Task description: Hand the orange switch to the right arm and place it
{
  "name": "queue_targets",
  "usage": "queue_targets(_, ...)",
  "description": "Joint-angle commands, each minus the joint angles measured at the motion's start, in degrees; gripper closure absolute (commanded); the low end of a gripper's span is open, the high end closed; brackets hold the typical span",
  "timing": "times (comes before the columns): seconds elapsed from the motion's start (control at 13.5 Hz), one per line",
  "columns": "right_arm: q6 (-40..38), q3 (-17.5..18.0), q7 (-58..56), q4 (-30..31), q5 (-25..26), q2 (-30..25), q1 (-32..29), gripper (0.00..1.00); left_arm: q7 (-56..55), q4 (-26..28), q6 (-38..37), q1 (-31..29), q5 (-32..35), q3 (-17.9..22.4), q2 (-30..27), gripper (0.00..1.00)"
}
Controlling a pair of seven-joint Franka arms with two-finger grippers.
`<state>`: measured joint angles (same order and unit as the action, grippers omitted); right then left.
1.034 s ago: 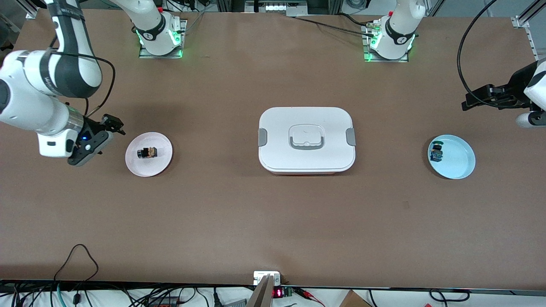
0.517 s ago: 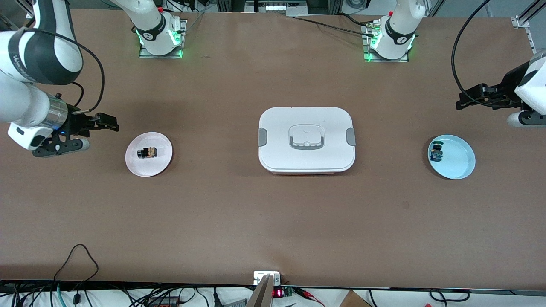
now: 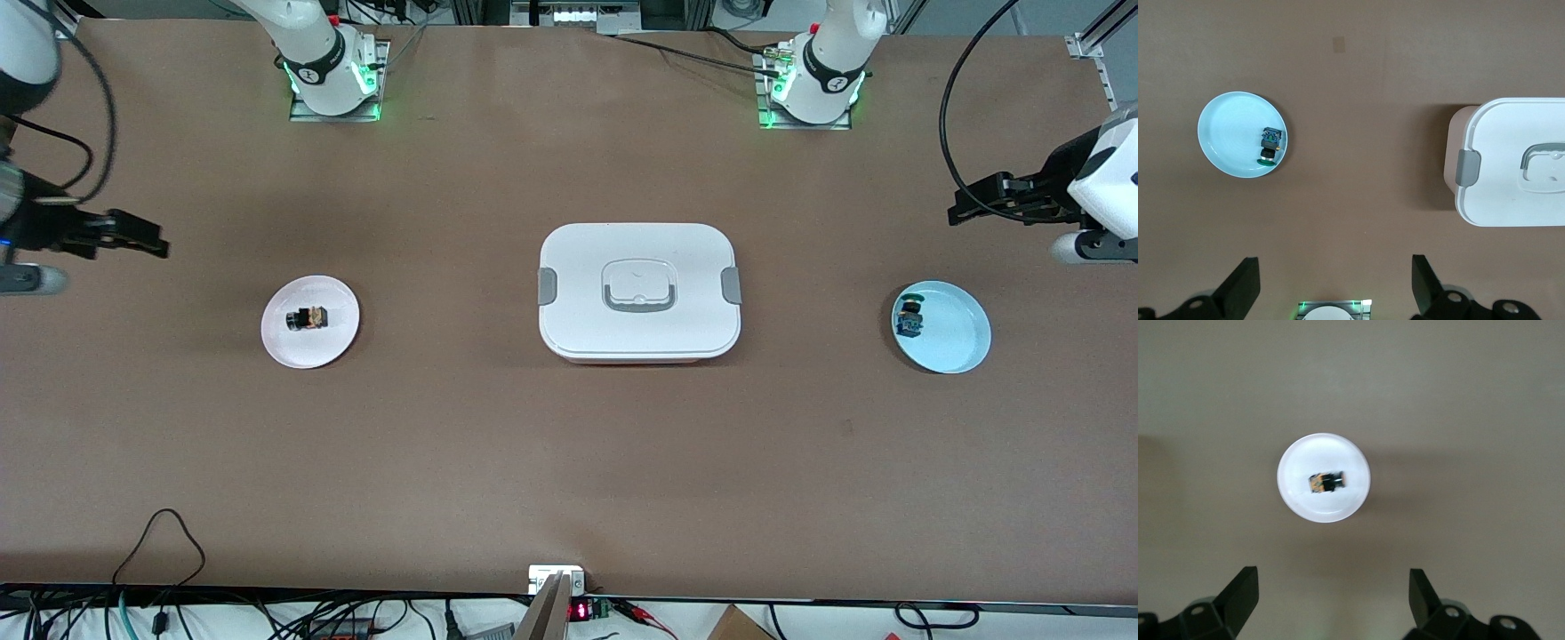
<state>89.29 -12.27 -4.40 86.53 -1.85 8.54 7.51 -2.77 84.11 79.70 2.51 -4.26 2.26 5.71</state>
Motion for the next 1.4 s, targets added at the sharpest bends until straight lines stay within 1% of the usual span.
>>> queue_targets(0.0,-1.7,1.3,1.2,-1.0,1.7,-0.3,-2.8,0.00,0.9,-0.1,-2.5,0.1,1.1,-1.1,-0.6,0.00)
queue_targets(0.15,-1.1,3.2,1.5,2.0,1.9,-1.2,-5.4,0.00,1.3,-0.3,-2.6,0.1,1.2,-1.1,-0.6,0.00)
queue_targets(0.22,-0.2,3.2,1.5,3.3,1.9,-1.6,-5.3,0.00,1.3,-0.4,-3.1,0.1,1.1,-1.3,-0.7,0.00)
queue_targets(0.44,5.6,3.3,1.5,11.0,1.9,-6.9,-5.0,0.00,1.3,-1.0,-4.5,0.1,1.1,-1.3,-0.7,0.00)
queue_targets(0.52,6.8,3.4,1.6,12.6,1.9,-8.2,-4.8,0.00,1.2,-1.3,-4.8,0.1,1.1,-1.3,-0.7,0.00)
queue_targets(0.89,5.9,3.3,1.6,11.8,1.9,-8.2,-4.0,0.00,1.1,-2.3,-5.0,0.2,1.1,-1.6,-0.6,0.00)
queue_targets(1.33,3.8,3.4,1.2,8.0,1.9,-8.1,-3.9,0.00,0.8,-2.4,-4.6,0.2,1.1,-2.0,-0.5,0.00)
